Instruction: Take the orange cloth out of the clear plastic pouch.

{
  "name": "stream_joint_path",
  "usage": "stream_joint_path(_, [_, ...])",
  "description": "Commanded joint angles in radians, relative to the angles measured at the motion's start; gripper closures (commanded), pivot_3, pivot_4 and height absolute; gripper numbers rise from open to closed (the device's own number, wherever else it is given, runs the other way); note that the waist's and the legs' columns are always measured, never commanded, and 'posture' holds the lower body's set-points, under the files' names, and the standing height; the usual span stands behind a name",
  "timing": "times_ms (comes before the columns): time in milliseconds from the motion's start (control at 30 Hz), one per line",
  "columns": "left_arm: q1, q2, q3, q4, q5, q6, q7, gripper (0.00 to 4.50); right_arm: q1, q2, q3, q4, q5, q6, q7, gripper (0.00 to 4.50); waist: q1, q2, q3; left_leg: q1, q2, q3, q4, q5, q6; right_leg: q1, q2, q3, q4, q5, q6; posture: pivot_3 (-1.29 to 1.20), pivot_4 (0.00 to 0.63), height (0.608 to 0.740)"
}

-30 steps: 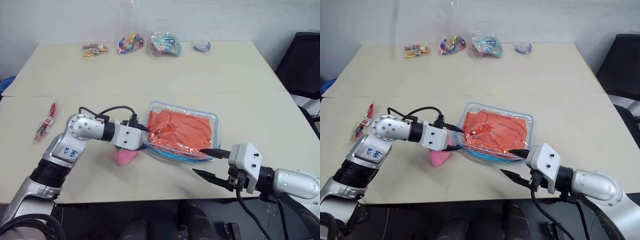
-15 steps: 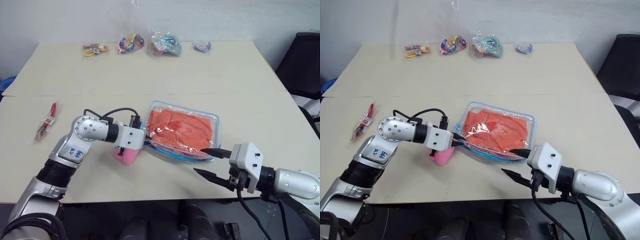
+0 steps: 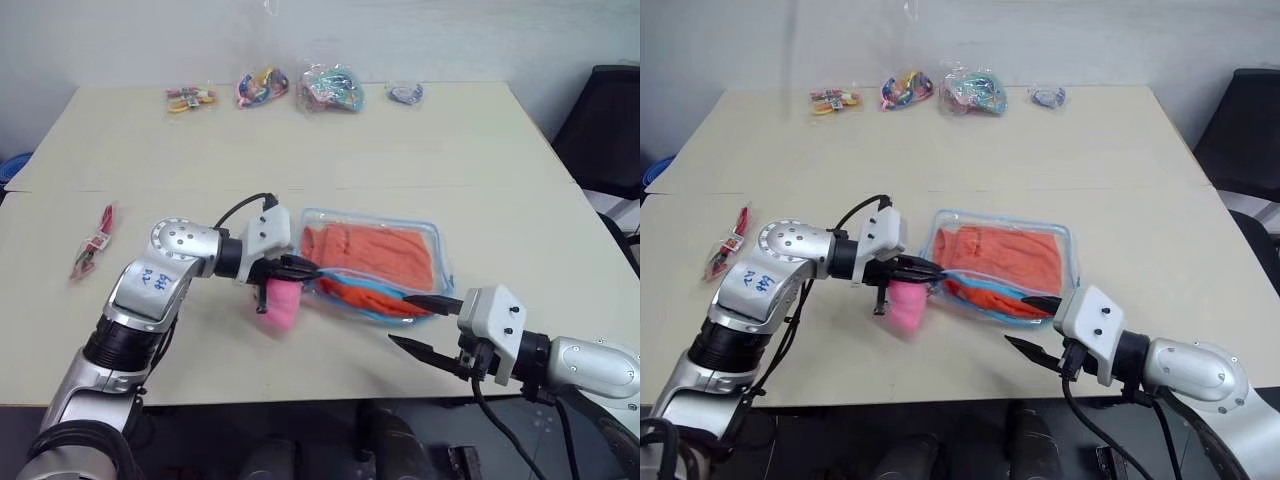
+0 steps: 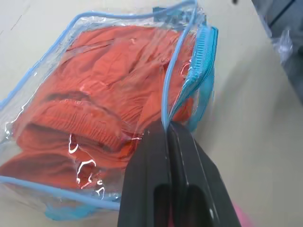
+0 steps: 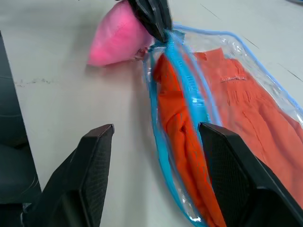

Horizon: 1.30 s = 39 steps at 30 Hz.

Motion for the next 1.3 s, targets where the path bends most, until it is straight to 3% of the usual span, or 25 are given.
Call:
stream_joint_path(33, [-0.018, -0.009, 0.021, -0.041, -0.025, 0.044, 0.033, 4.49, -0.011, 0.013, 0.017, -0.017, -0.028, -0.029, -0.011, 1.58, 0.0, 0.0, 0.0, 0.0, 0.0, 0.0, 0.0, 0.0, 0.0, 0.0, 0.0, 0.0, 0.0, 0.0, 0.0, 0.0, 0.15, 0.74])
stream_joint_path(300, [-0.023, -0.017, 0.004, -0.038, -0.018, 0.049, 0.05, 4.5, -0.087, 0.062, 0.117, 0.031, -0.121, -0.004, -0.086, 4.18, 0.001, 0.0, 0.0, 0.0, 0.0, 0.0, 0.0, 0.0, 0.0, 0.0, 0.0, 0.0, 0.0, 0.0, 0.0, 0.0, 0.15, 0.74])
stream_joint_path(533, [-0.019, -0.032, -0.004, -0.056, -0.025, 0.053, 0.059, 4.5, -0.131, 0.099, 0.201, 0.095, -0.221, -0.003, -0.133, 4.18, 0.0, 0.0, 0.0, 0.0, 0.0, 0.0, 0.0, 0.0, 0.0, 0.0, 0.0, 0.0, 0.0, 0.0, 0.0, 0.0, 0.15, 0.74])
stream_joint_path(633, [-0.024, -0.039, -0.009, -0.06, -0.026, 0.049, 0.059, 4.5, -0.136, 0.107, 0.221, 0.115, -0.27, -0.005, -0.154, 3.54, 0.0, 0.0, 0.0, 0.0, 0.0, 0.0, 0.0, 0.0, 0.0, 0.0, 0.0, 0.0, 0.0, 0.0, 0.0, 0.0, 0.15, 0.74])
stream_joint_path(767, [-0.025, -0.044, -0.012, -0.07, -0.028, 0.049, 0.056, 4.5, -0.147, 0.112, 0.27, 0.155, -0.355, -0.025, -0.175, 2.22, 0.0, 0.0, 0.0, 0.0, 0.0, 0.0, 0.0, 0.0, 0.0, 0.0, 0.0, 0.0, 0.0, 0.0, 0.0, 0.0, 0.15, 0.74])
stream_joint_path(1033, [-0.018, -0.05, -0.016, -0.087, -0.029, 0.048, 0.06, 4.5, -0.189, 0.169, 0.317, 0.248, -0.469, -0.06, -0.218, 2.22, -0.002, 0.0, 0.0, 0.0, 0.0, 0.0, 0.0, 0.0, 0.0, -0.001, 0.0, 0.0, 0.0, 0.0, 0.0, 0.0, 0.15, 0.74])
stream_joint_path(1300, [-0.014, -0.053, -0.014, -0.095, -0.035, 0.055, 0.066, 4.5, -0.199, 0.153, 0.329, 0.279, -0.553, -0.109, -0.193, 2.22, -0.002, 0.0, 0.0, 0.0, 0.0, 0.0, 0.0, 0.0, 0.0, -0.001, 0.0, 0.0, 0.0, 0.0, 0.0, 0.0, 0.15, 0.74])
